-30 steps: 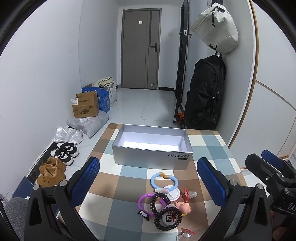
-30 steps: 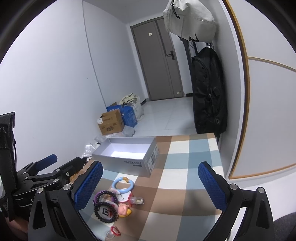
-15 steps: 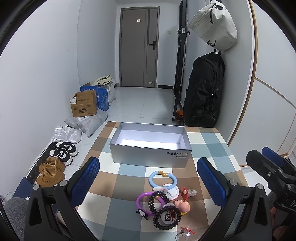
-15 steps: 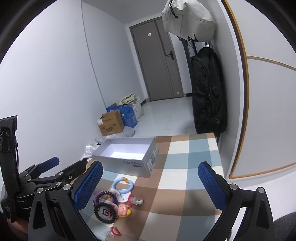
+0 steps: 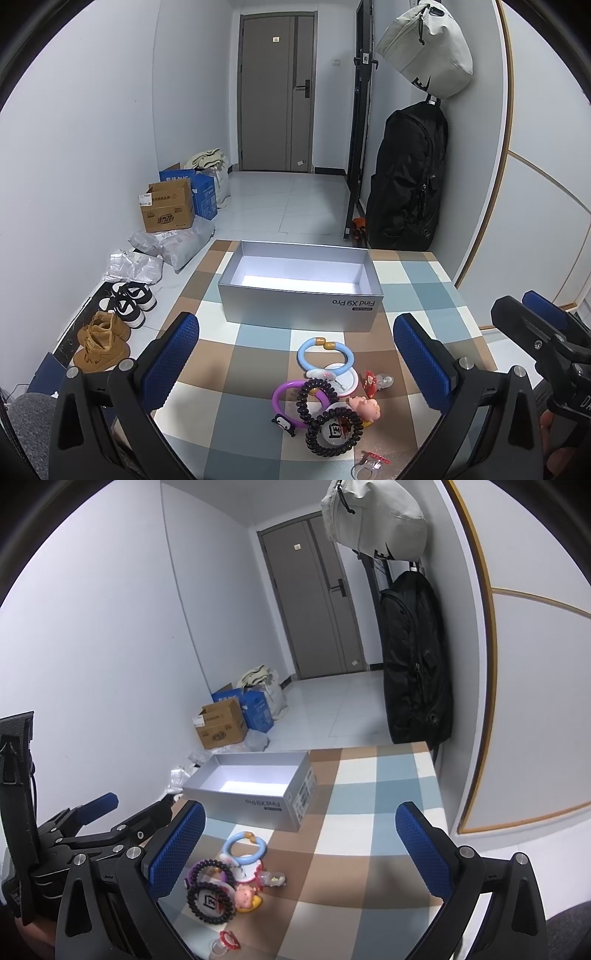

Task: Organize jewelry

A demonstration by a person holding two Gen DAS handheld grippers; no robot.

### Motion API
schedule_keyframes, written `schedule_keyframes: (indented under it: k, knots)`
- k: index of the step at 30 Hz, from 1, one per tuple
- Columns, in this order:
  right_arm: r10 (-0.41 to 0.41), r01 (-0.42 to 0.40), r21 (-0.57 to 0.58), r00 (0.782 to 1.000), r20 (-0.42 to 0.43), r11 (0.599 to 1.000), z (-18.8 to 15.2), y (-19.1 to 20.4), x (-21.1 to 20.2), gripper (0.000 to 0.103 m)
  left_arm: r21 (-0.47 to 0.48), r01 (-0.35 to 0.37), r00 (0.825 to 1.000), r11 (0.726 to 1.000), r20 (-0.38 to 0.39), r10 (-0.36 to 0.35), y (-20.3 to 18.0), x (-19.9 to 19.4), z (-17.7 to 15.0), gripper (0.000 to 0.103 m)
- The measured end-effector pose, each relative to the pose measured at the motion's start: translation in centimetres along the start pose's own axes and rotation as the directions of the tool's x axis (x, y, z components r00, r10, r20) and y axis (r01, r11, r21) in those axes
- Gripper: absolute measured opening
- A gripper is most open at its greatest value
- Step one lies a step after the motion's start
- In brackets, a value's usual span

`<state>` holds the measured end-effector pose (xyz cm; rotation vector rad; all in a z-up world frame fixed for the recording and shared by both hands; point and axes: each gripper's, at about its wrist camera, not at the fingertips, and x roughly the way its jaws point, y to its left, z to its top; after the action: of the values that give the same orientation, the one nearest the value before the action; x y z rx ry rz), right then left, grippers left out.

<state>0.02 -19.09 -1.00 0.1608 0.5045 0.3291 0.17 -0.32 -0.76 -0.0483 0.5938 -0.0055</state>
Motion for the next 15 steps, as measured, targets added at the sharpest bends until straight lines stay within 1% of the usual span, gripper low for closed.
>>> schedule_keyframes:
  k: [15]
  knots:
    - [0.002,-0.002,0.006,1.0,0.0,1.0,0.01,-0.05,0.15,0.103,-0.004,0.012,1.0,1.0,-0.012,-0.012,-0.06,0.2,-0.25,0.102]
